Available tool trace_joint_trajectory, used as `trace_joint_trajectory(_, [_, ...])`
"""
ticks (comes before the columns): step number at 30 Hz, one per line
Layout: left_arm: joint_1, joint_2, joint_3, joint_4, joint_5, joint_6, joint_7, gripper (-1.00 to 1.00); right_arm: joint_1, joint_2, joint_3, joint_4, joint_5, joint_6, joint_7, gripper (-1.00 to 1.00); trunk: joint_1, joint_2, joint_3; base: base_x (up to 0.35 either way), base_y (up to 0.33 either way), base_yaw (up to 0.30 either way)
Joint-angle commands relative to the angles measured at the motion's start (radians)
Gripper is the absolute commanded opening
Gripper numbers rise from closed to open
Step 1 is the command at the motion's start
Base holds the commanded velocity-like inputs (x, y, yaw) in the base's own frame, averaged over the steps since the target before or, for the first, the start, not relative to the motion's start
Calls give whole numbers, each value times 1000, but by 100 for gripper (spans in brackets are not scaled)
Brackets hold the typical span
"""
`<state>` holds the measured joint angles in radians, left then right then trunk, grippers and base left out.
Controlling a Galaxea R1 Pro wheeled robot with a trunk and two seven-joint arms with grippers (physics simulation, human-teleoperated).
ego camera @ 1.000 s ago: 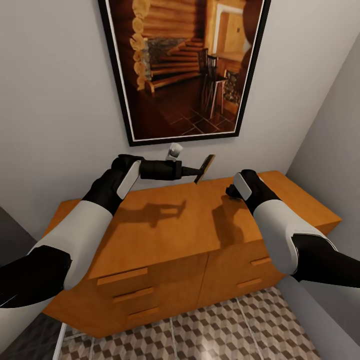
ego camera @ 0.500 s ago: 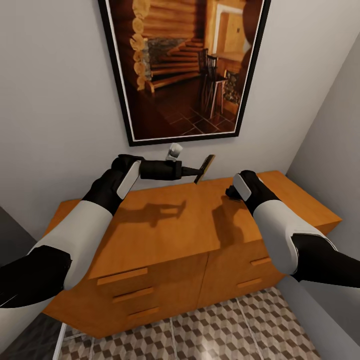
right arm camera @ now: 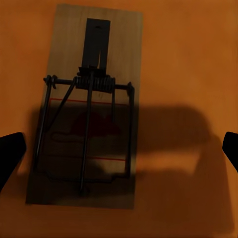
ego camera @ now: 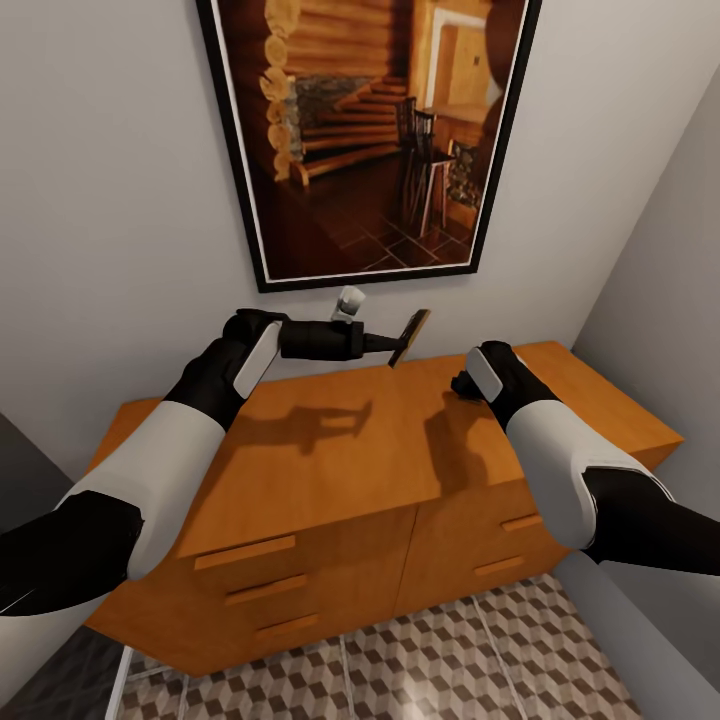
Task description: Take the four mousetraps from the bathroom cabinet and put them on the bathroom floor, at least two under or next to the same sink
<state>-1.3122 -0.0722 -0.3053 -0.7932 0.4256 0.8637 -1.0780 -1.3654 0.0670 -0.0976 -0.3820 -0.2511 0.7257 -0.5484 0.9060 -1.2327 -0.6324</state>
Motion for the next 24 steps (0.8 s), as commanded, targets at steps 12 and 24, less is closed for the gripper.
trace_joint_trajectory(12, [-1,0,-2,0,1,1,-3,-100,0,0,-4,38,-10,1,-8,-100,23,-42,-20,0,0,0])
trace_joint_trajectory(24, [-1,0,-2,0,1,1,3,-100,0,0,-4,38,-10,-1,-8,-100,23,-42,-20,0,0,0])
